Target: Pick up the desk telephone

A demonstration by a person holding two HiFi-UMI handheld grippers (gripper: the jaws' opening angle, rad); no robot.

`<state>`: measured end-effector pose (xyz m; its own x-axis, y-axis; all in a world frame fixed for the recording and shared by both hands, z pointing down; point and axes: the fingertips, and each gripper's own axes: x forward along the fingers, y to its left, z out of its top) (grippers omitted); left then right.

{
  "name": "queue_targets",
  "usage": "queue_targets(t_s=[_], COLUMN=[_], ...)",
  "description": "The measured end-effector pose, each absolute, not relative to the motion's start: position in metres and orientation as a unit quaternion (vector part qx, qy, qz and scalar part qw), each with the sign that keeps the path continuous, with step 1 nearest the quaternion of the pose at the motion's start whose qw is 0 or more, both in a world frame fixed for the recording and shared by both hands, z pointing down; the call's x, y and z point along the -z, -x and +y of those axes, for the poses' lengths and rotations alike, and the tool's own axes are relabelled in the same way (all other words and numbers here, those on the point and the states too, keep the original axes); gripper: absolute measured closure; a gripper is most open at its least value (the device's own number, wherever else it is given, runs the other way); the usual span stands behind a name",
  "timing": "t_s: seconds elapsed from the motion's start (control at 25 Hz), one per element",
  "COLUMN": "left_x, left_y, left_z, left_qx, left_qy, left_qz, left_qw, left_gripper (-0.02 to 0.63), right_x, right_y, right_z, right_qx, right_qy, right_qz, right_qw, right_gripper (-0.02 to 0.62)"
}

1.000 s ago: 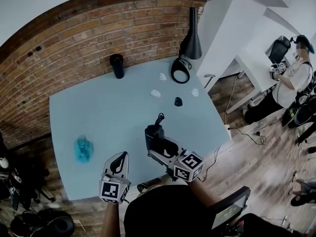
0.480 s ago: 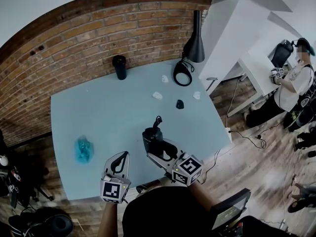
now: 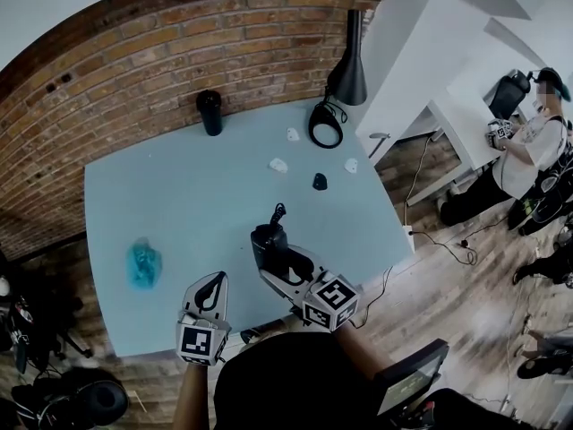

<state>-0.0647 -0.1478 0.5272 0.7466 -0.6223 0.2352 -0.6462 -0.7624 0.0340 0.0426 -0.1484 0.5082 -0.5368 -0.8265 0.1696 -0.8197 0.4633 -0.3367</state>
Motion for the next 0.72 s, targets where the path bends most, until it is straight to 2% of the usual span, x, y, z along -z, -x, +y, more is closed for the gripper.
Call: queue_targets(t_s=[0.32, 0.72], left_x=[-0.533, -0.536], left_y=[0.062, 0.065], left_z=[-0.145, -0.141], left_qx=[-0.113, -0.128], left_qy=[-0.934, -0.930], left_qz=[-0.334, -0.337], left_qw=[0.064, 0.078], left_gripper=[0.580, 0.580], right_x=[-0.516, -0.524], right_y=[-0.034, -0.032], right_z=[-0.150, -0.152], right_qx=[0.186, 0.200], right_qy=[0.473, 0.466], right_qz=[0.861, 0.862], right_qw=[-0.016, -0.015], right_gripper=[0.314, 0.314])
